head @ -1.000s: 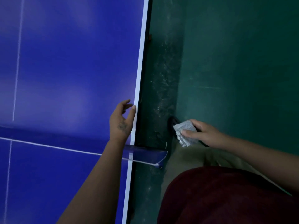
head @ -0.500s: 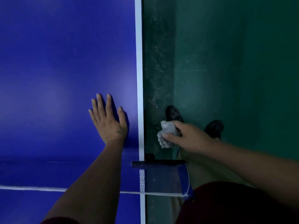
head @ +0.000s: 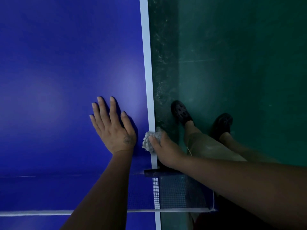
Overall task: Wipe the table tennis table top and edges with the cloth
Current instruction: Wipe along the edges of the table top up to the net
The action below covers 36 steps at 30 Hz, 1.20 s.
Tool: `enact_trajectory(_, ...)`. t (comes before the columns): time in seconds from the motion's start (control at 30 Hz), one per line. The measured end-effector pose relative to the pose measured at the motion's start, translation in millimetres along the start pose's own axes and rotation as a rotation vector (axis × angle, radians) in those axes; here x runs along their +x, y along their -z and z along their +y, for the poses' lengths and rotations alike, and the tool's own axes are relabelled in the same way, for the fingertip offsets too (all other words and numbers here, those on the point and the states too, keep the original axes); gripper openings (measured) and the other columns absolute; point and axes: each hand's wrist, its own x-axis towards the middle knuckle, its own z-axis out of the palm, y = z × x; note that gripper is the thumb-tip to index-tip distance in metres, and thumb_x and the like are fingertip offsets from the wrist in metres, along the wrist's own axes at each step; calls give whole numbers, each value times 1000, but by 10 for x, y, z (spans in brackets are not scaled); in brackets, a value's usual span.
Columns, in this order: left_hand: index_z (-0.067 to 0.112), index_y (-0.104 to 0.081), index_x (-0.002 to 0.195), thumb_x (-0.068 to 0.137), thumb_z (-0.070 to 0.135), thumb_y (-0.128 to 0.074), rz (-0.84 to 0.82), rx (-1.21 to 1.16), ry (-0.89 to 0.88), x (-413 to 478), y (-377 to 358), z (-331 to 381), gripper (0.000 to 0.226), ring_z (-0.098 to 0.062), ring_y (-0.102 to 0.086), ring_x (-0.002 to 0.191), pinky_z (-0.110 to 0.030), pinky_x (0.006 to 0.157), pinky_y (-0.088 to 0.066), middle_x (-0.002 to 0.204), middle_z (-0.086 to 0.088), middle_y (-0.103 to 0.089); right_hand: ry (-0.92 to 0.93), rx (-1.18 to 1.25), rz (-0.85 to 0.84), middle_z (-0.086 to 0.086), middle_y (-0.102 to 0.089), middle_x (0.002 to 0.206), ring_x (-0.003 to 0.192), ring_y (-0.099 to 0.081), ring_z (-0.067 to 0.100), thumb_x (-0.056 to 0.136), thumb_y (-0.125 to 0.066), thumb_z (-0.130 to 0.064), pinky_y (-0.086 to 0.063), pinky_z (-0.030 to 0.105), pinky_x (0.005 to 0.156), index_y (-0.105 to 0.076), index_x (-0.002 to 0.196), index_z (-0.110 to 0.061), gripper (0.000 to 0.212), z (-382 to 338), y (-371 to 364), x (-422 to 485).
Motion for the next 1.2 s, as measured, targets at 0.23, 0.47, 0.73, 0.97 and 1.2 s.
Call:
enact_trajectory(0.23,18,-43,164,113,27,-46,6,-15,16,-4,24,25,52,-32,-20,166,-59,132,-17,177,-11,-28,147,71,240,9,-73,104,91,-71,24,113,-38,-50,-57,37,83,-64,115,-12,46,-706,260,230)
enact_trajectory(0.47,17,-45,163,113,27,-46,14,-13,3,1,28,17,52,-33,-22,165,-59,132,-18,176,-12,-29,188,149,450,8,-64,128,107,-64,24,109,-39,-63,-49,35,86,-48,139,-9,63,-1582,893,880)
enact_trajectory(0.73,16,-45,164,113,27,-46,-12,-27,18,21,50,40,52,-31,-19,166,-60,132,-19,176,-11,-28,154,71,233,1,-65,129,104,-63,17,111,-45,-50,-48,27,80,-44,150,-12,55,-486,202,271)
enact_trajectory(0.97,13,-47,160,114,25,-48,-36,-80,44,92,40,61,48,-31,-18,166,-62,132,-17,176,-10,-29,135,119,187,16,-69,127,114,-68,35,110,-49,-47,-54,40,95,-56,135,-2,51,-769,458,368)
enact_trajectory(1.2,24,-35,168,115,46,-37,-67,16,74,1646,-116,516,58,-33,-10,167,-57,134,-8,180,-10,-17,258,59,342,11,-60,143,120,-65,32,109,-50,-52,-43,31,83,-41,148,-11,57,-1795,1305,908)
